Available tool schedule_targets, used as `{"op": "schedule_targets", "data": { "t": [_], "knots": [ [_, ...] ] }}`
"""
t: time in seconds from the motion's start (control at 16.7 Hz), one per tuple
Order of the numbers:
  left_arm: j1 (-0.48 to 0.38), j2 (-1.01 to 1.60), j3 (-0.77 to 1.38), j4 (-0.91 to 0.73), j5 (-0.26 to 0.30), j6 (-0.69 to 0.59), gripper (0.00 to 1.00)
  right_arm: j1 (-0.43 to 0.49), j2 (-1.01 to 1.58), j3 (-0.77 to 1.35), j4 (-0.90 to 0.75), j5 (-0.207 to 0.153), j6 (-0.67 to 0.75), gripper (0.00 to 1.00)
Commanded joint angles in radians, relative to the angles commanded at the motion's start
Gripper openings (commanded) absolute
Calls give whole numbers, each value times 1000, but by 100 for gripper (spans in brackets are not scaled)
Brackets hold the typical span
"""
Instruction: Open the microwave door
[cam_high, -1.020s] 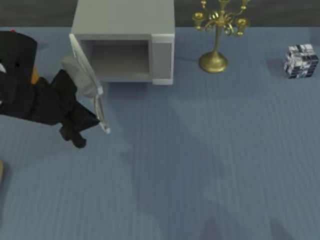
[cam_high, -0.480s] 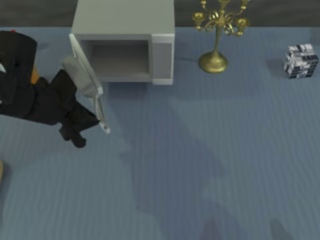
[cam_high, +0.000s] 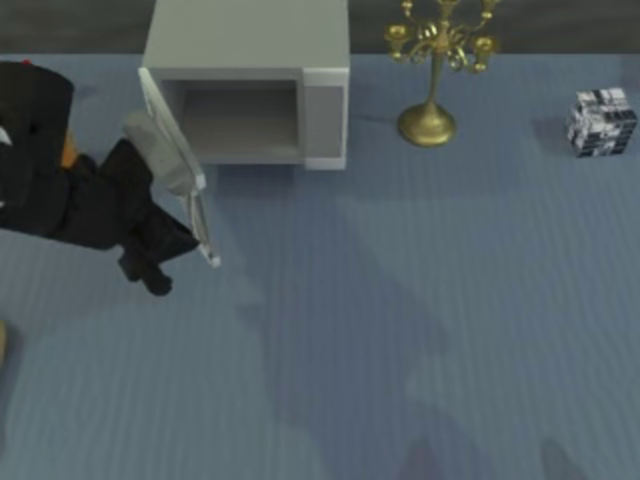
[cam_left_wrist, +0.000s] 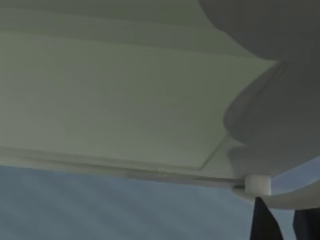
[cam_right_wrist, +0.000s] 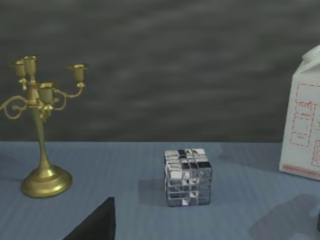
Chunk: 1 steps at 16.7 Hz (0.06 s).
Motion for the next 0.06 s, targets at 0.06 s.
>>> {"op": "schedule_targets", "data": {
  "t": [0.06],
  "knots": [
    [0,0,0,0,0,0,0,0,0,0,0,0,0,100]
  ]
}}
